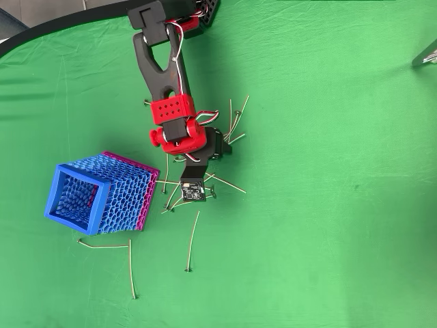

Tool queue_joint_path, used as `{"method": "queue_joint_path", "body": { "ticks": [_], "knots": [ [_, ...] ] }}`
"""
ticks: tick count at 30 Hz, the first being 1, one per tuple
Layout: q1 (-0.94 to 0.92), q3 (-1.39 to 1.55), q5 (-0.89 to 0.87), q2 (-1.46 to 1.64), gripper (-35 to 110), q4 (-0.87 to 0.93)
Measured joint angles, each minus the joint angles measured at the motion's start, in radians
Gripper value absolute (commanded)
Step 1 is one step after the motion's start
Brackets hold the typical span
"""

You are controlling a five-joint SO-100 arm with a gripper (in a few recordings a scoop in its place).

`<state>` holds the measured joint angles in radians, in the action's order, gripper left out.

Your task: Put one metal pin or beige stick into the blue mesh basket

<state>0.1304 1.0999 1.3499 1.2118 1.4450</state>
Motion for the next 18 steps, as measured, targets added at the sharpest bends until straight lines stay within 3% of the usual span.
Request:
{"method": "queue_joint_path", "body": {
  "ticks": [18],
  "knots": [
    [-0.046,-0.066,0.012,-0.075,31,-0.002]
  ]
}}
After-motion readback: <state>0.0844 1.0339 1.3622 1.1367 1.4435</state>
